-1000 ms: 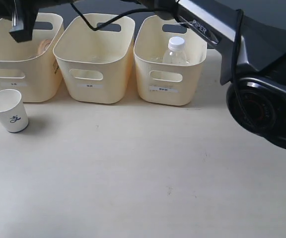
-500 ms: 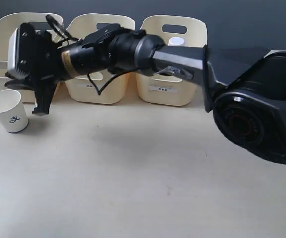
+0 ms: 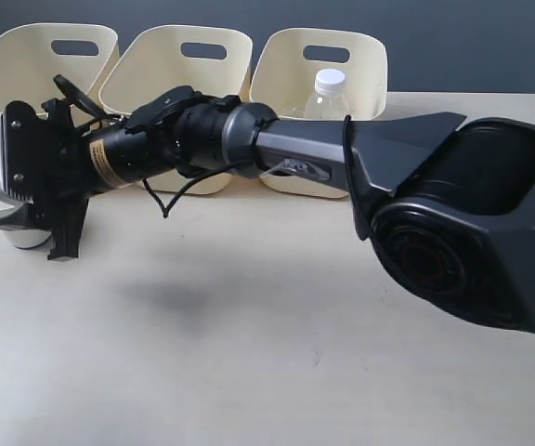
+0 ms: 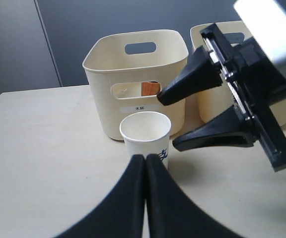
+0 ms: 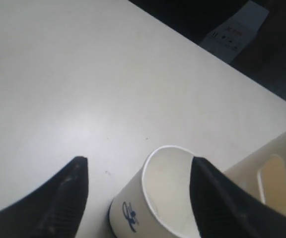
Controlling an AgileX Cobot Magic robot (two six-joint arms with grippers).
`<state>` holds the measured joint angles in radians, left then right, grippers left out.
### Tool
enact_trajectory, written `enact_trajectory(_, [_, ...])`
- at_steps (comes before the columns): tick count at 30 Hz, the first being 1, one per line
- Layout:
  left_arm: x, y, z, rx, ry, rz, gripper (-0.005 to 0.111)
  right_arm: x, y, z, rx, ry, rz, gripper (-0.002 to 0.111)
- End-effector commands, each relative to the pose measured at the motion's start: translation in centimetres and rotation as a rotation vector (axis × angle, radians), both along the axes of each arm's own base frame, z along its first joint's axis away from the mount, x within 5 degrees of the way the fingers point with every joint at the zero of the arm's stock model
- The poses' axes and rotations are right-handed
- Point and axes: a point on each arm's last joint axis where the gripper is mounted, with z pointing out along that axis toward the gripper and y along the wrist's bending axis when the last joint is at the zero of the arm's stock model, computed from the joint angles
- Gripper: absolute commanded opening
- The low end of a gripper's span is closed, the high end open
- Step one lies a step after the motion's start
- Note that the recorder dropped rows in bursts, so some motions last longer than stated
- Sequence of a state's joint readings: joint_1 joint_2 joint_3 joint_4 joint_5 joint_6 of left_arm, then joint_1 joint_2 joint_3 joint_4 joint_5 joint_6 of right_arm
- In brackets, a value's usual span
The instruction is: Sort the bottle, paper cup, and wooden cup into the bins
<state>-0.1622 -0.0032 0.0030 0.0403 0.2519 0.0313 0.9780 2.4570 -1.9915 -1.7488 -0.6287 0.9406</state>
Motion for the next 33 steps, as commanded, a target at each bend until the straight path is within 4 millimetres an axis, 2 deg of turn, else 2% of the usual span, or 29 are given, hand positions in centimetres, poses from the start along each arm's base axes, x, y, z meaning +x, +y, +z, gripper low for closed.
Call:
enact_trajectory(1, [0.0, 0.0, 0.2, -0.004, -0.012, -0.001, 0.0, 0.6, 0.0, -1.8, -0.029, -0.006, -0.045, 0.058])
enact_trajectory(17, [0.0, 0.0, 0.2, -0.004, -0.012, -0.001, 0.0, 1.6, 0.2, -1.7, -0.009, -0.013, -0.071, 0.057])
enact_trajectory(23, [0.0, 0.0, 0.2, -0.004, -0.012, -0.001, 0.0, 2.4, -0.4, -1.7, -0.009, 0.038, -0.087, 0.057])
enact_trajectory(33, [0.0, 0.0, 0.2, -0.004, -0.012, -0.001, 0.0, 2.1, -0.8, -2.0, -0.007, 0.05, 0.013, 0.057])
